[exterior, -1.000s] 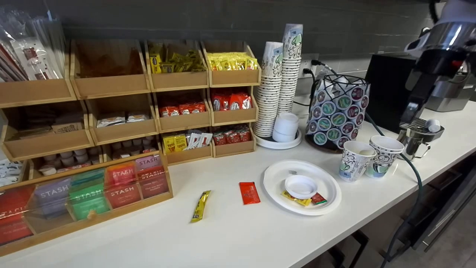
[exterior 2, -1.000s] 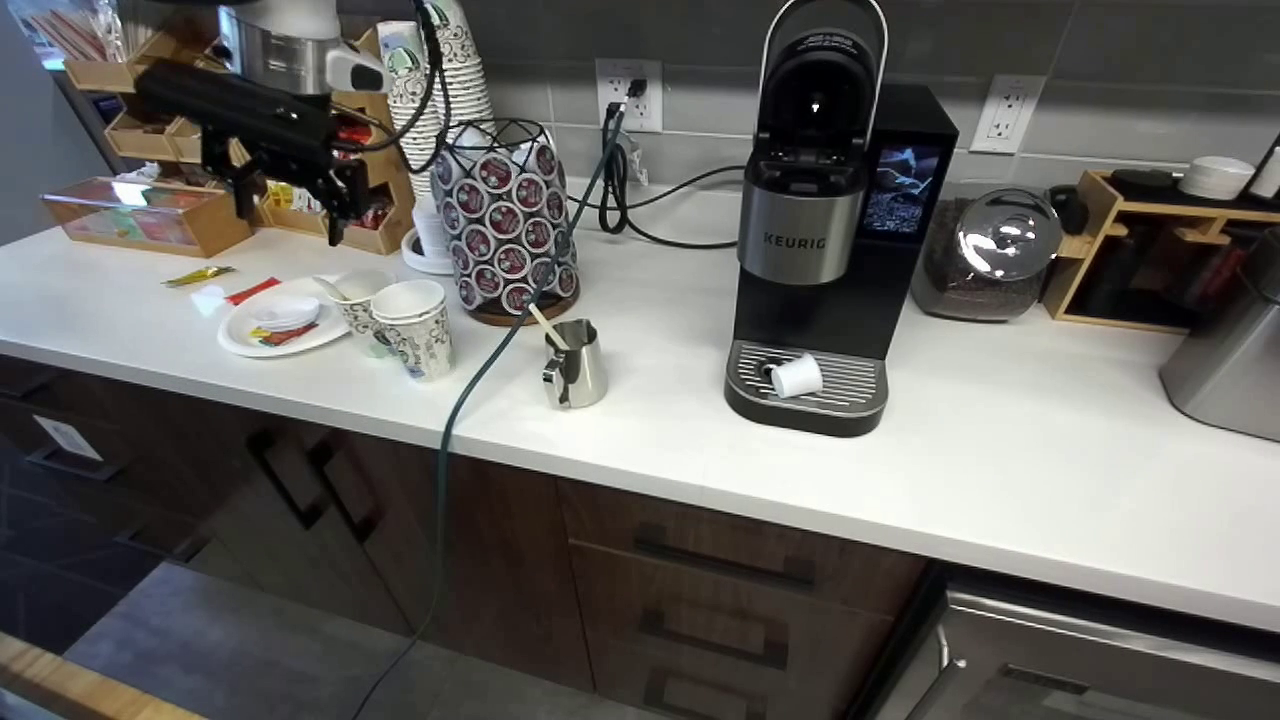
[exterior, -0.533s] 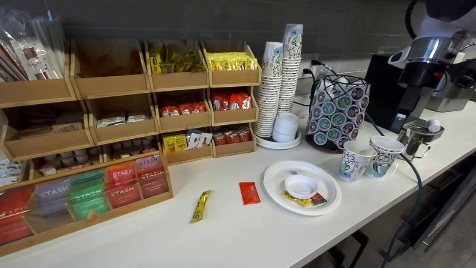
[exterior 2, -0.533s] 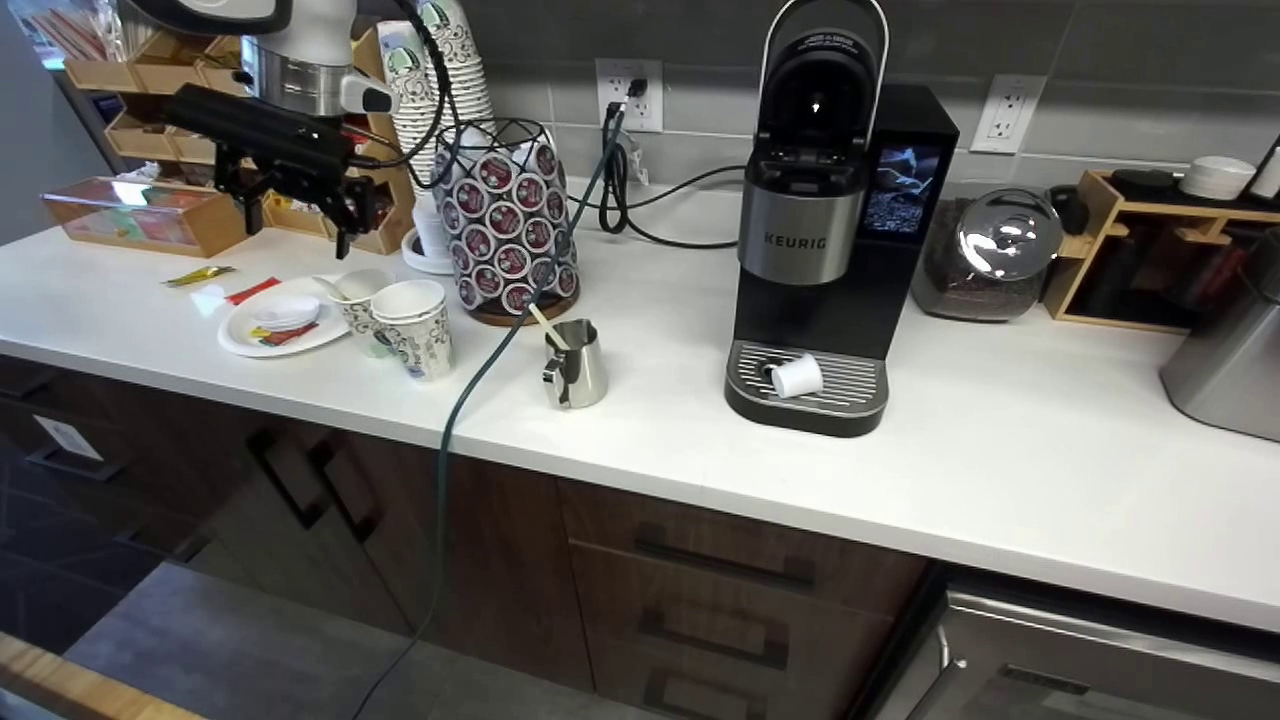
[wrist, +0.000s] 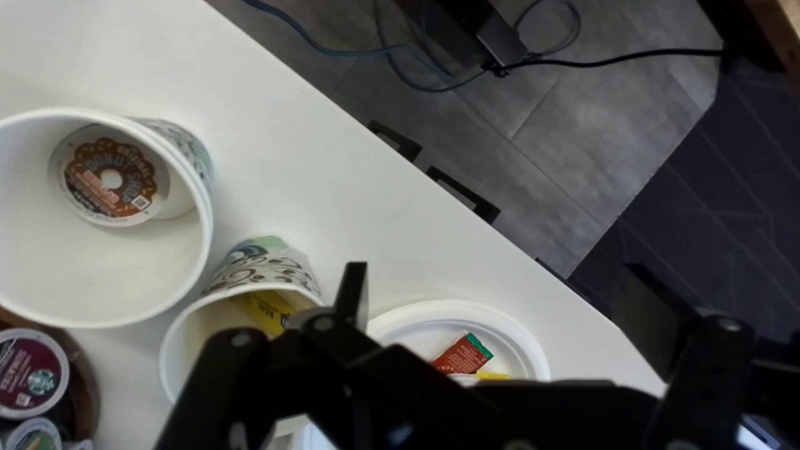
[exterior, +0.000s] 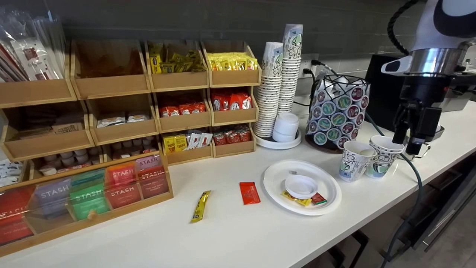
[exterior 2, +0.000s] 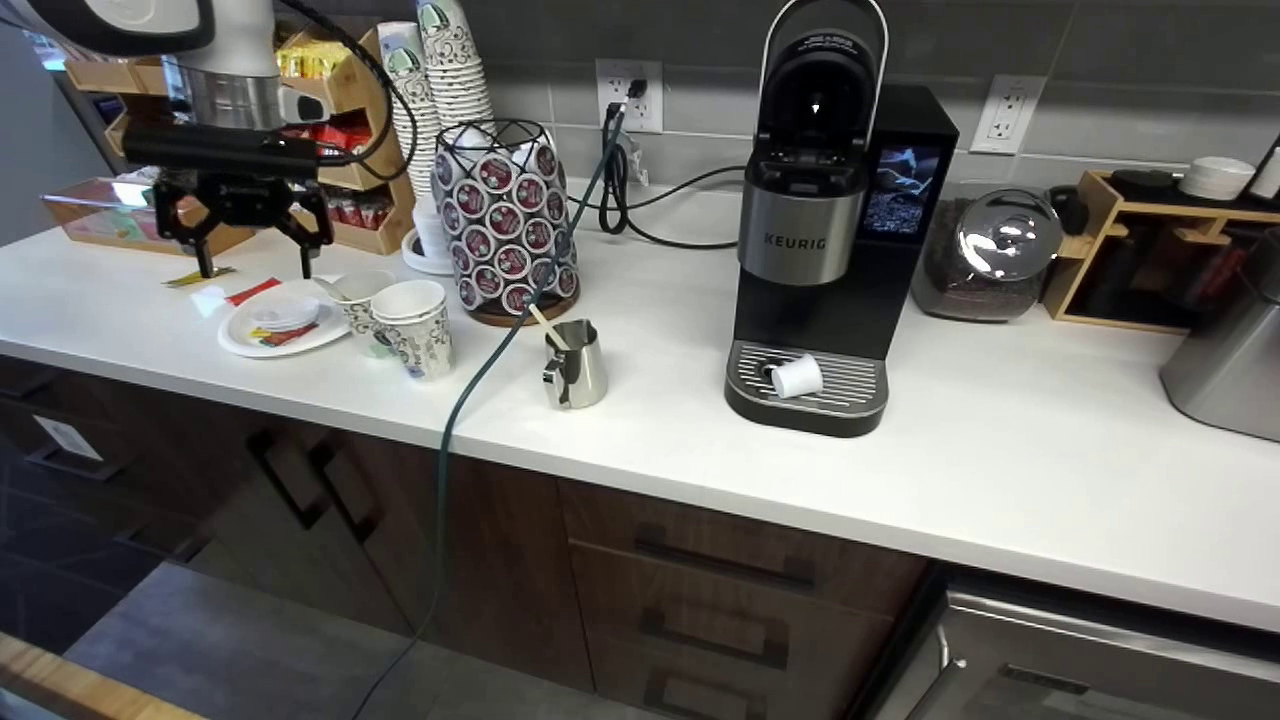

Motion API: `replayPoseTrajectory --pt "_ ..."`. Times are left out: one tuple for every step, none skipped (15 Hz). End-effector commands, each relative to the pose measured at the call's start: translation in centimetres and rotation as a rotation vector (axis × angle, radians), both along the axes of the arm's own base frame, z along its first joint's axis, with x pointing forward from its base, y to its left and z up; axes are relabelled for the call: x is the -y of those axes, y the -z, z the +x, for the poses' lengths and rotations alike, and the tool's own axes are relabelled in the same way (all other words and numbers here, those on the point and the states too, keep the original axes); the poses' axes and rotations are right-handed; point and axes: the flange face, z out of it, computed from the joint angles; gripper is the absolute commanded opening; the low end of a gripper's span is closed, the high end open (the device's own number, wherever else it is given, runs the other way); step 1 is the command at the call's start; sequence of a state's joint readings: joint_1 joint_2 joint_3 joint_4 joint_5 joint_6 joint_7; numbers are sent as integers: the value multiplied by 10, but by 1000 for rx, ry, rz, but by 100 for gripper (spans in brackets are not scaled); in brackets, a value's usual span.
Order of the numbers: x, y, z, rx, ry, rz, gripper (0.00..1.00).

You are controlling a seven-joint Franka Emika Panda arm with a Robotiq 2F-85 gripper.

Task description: Take the spoon out of the cup and put it in the milk pitcher

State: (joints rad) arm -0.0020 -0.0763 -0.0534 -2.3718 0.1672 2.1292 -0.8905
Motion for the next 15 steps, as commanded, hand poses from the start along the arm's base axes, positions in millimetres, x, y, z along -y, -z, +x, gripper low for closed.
replayPoseTrajectory --pt "-24 -8 -13 159 -98 -76 100" --pt "-31 -8 -8 223 -81 -97 100" --pt "-38 -6 -1 284 -91 -109 100" --pt "-44 -2 7 342 -82 -139 100" --pt "-47 3 13 365 -82 -161 100" --pt "-47 6 15 353 -91 -181 100" --pt "-47 10 15 337 -106 -195 100" --pt "-47 13 14 318 -114 -202 100" --pt "-47 18 13 294 -136 -206 100" --pt "-47 21 13 283 -146 -213 100" --pt "-46 25 13 273 -152 -212 100" --pt "-46 29 15 267 -162 -205 100" --pt "-46 32 16 264 -162 -206 99" --pt "-45 37 19 253 -160 -206 93" --pt "-43 40 21 248 -152 -212 87"
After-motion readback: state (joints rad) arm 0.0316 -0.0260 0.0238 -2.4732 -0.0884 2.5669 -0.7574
